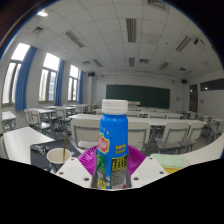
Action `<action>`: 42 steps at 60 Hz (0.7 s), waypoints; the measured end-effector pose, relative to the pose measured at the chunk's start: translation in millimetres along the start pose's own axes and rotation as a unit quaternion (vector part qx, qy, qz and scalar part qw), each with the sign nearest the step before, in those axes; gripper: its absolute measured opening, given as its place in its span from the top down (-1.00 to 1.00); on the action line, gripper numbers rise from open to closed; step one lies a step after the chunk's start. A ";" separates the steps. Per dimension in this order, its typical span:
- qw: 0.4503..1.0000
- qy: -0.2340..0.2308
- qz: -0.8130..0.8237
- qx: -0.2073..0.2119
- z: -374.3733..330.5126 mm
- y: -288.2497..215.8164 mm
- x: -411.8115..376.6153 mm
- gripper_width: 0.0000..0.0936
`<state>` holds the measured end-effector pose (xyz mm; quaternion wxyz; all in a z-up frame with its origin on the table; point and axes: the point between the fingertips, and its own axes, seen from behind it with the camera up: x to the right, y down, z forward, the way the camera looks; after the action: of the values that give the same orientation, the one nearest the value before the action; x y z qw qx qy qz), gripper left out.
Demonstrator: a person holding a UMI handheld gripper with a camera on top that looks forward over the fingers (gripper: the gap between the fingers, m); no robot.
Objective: Pour water
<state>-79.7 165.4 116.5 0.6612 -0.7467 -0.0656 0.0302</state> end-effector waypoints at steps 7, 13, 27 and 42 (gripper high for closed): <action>1.000 -0.011 0.020 -0.019 7.7 25.1 -2.3 0.19; 1.000 -0.013 0.015 -0.019 8.6 29.7 -4.7 0.19; 1.000 -0.003 -0.005 -0.017 5.2 26.0 1.0 -0.03; 0.998 0.022 -0.040 -0.040 -31.0 29.0 22.9 -0.83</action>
<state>-51.3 134.6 92.6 0.6325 -0.7701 -0.0815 -0.0156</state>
